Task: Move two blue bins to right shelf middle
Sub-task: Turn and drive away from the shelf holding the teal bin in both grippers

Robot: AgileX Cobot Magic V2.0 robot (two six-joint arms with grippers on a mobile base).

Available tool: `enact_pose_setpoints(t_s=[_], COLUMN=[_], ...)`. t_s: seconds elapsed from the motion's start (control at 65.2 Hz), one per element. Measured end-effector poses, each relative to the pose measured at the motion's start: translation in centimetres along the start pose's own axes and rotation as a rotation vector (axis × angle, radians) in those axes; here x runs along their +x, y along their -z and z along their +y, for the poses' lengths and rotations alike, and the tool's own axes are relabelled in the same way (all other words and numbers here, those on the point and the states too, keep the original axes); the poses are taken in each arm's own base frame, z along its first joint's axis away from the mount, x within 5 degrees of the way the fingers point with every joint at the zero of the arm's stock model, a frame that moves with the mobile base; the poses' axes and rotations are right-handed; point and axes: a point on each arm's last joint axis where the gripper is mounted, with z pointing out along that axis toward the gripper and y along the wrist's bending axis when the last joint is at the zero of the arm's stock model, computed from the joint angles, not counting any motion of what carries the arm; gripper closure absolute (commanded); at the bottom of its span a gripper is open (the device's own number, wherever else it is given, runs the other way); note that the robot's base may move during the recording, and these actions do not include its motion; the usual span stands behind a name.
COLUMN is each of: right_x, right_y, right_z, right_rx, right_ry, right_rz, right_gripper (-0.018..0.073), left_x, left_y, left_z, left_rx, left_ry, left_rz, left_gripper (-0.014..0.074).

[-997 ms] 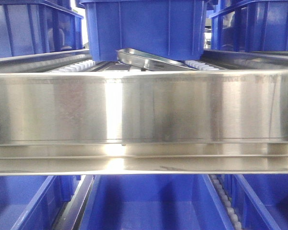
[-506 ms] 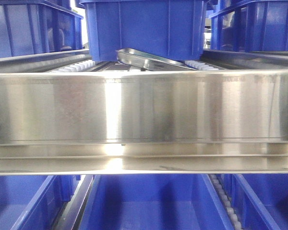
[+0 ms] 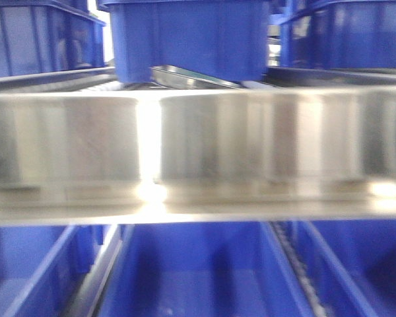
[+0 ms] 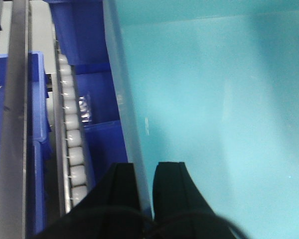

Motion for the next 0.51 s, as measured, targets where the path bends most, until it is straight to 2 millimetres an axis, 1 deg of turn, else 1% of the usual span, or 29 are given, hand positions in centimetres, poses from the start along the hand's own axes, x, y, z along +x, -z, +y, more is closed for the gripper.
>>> enact_pose_setpoints(t_s=[0.506], right_x=[-0.06], right_y=[0.0], right_z=[0.0], right_rx=[0.0], right_ry=[0.0], right_rz=[-0.006], right_gripper=[0.0711], left_x=[0.0], left_y=[0.1], left_z=[0.07], left_rx=[-0.006], left_ry=[0.0], left_rz=[-0.001], left_gripper=[0.0707])
